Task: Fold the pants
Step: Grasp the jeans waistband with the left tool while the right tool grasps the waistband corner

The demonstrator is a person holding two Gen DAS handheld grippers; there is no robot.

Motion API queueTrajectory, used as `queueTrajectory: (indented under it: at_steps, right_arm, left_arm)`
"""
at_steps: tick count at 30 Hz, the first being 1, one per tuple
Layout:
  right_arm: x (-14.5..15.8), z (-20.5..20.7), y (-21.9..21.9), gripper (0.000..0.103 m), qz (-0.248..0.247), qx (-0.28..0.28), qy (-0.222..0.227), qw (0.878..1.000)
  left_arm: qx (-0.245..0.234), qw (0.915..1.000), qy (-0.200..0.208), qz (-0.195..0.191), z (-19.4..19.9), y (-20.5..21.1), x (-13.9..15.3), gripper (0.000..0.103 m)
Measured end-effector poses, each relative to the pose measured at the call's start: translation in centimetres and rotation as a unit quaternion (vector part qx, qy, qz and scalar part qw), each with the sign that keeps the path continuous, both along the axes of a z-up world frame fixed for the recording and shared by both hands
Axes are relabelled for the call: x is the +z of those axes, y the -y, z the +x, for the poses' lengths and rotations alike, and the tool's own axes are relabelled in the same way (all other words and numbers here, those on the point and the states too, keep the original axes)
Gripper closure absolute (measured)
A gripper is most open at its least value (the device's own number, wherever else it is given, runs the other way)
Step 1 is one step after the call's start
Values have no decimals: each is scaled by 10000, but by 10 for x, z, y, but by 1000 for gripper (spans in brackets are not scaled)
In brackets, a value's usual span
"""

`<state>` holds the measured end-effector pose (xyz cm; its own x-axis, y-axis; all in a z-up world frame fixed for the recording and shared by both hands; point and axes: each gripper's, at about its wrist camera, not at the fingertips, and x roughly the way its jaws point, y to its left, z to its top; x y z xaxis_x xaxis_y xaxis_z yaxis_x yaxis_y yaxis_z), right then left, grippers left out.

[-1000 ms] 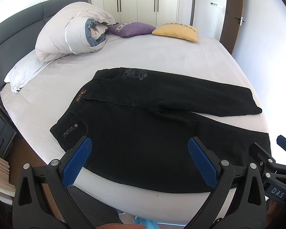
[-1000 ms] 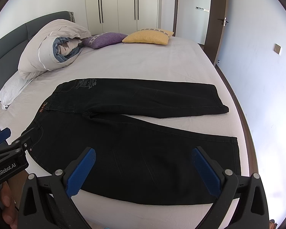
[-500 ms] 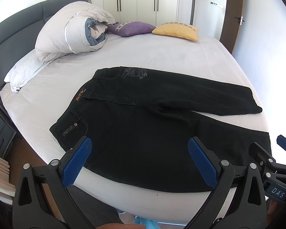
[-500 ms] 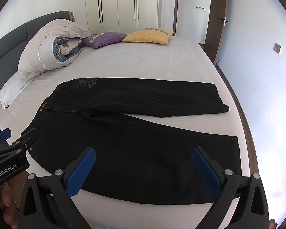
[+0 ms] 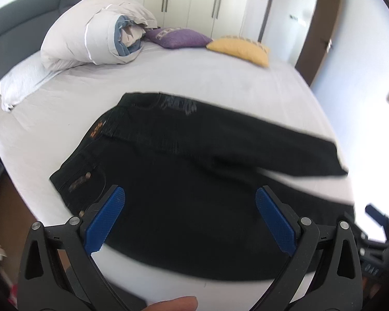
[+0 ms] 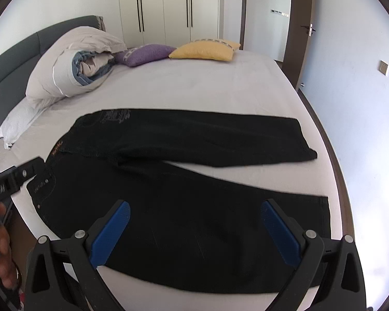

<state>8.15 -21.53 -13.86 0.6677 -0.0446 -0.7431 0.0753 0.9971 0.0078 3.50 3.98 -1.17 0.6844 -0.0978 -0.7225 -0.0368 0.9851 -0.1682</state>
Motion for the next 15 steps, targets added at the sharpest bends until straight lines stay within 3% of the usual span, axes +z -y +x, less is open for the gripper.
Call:
queueTrajectory:
  at_steps: [4, 7, 10, 12, 14, 15]
  right_arm:
    - [13, 21, 3, 0, 110, 434, 250, 9987]
    - [26, 49, 5, 0, 269, 989, 523, 9934]
    - [37, 80, 8, 0, 256, 1321, 790, 9878]
    - [40, 109, 11, 0, 221, 1596, 871, 9831]
    - [39, 139, 16, 0, 206, 1834, 939, 9783]
    - [37, 153, 19, 0, 197, 1948, 945, 9761]
  left_arm:
    - [191, 9953, 60, -950, 42, -30, 13, 0]
    - [255, 9820, 149, -1866, 75, -53, 25, 0]
    - [525, 9646, 815, -2454, 107, -71, 42, 0]
    - [582, 9624, 640, -2574, 133, -77, 44, 0]
    - [394, 9747, 168, -2192, 174, -78, 43, 0]
    - [368, 9770, 80, -2101, 187, -79, 42, 0]
